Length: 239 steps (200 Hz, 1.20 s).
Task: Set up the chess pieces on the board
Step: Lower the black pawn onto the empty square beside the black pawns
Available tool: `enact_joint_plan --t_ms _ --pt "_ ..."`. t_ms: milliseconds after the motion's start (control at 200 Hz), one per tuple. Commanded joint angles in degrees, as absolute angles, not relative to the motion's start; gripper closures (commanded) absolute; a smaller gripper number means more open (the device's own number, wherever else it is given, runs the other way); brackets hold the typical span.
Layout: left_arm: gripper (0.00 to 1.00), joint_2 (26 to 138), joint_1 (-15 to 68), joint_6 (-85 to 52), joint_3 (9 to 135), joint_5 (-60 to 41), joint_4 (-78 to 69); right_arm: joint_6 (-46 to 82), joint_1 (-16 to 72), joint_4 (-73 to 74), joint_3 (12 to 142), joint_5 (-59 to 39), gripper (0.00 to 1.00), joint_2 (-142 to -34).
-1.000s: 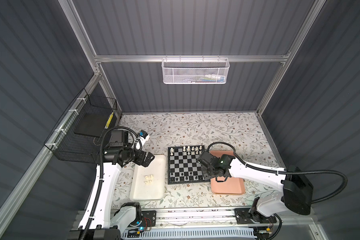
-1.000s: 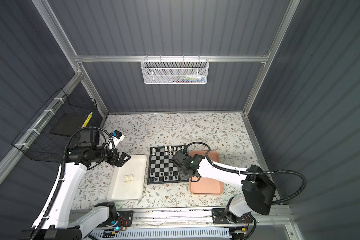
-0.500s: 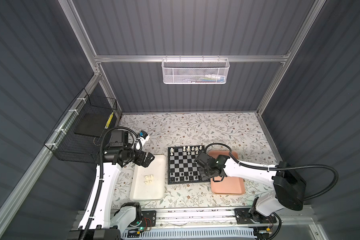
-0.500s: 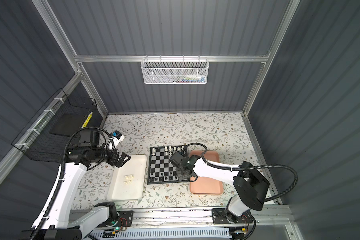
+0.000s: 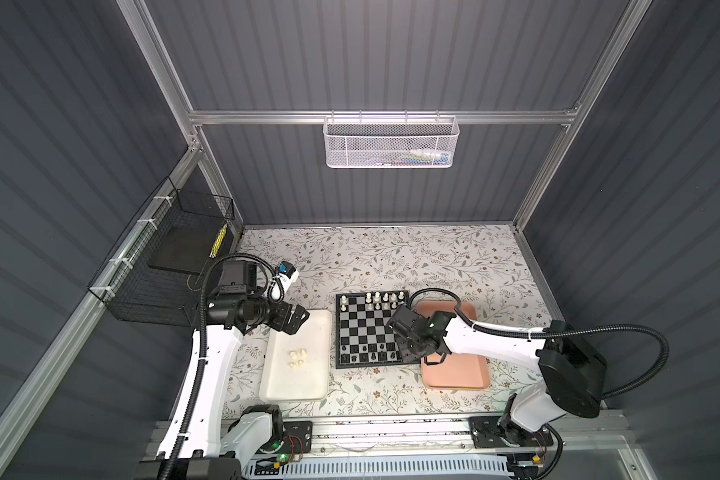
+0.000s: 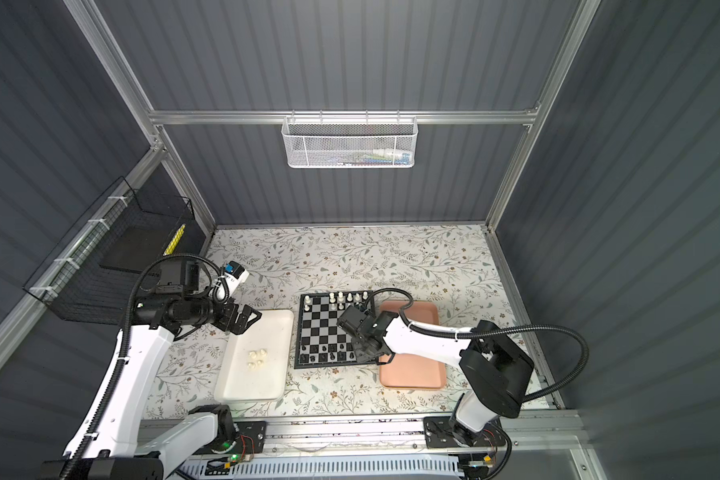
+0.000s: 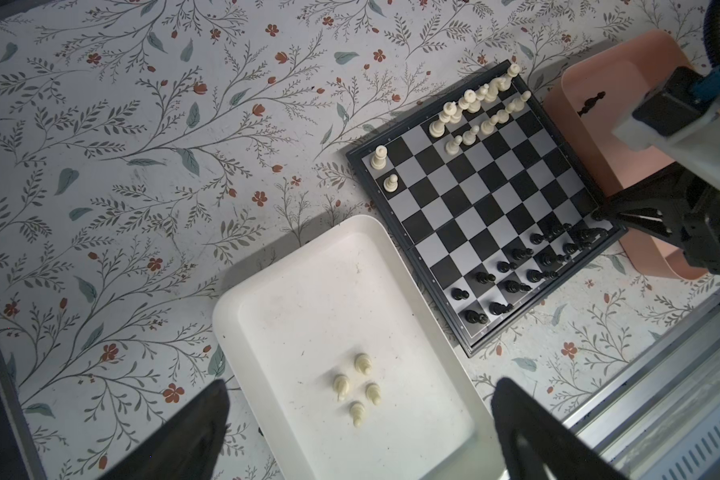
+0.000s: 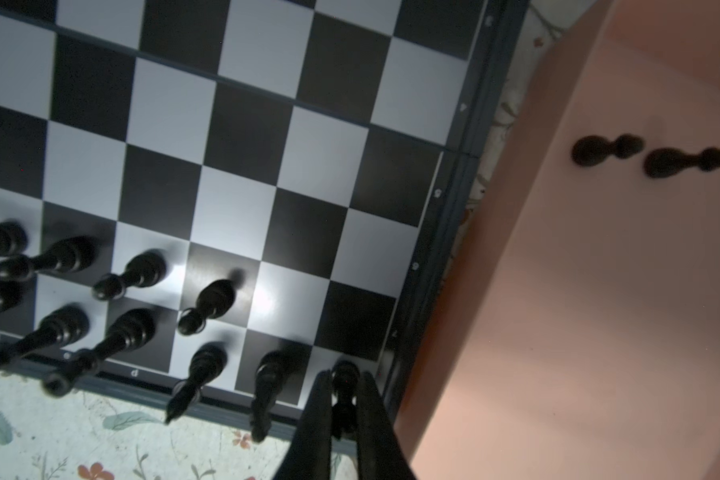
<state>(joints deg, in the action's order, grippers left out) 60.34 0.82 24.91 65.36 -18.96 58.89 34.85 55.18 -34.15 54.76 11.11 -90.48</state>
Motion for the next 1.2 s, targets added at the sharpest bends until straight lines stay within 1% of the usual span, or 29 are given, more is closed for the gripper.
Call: enact_joint_plan --t_ms 0,745,965,1191 --pt "0.00 59.6 1.2 24.4 65.4 -19.8 59.6 36.3 55.5 -34.0 53.6 10.5 0.87 -89.8" --pt "0.01 59.4 1.2 24.0 65.5 -20.1 59.8 37.1 56.2 -34.1 52.6 10.8 0.85 -88.7" --pt "0.00 59.1 1.2 23.9 65.6 -20.1 59.9 37.2 56.4 -34.3 52.6 11.1 0.83 -88.6" --pt "0.00 58.9 1.2 23.9 65.5 -20.1 60.1 37.1 56.5 -34.7 52.9 11.6 0.78 -88.3"
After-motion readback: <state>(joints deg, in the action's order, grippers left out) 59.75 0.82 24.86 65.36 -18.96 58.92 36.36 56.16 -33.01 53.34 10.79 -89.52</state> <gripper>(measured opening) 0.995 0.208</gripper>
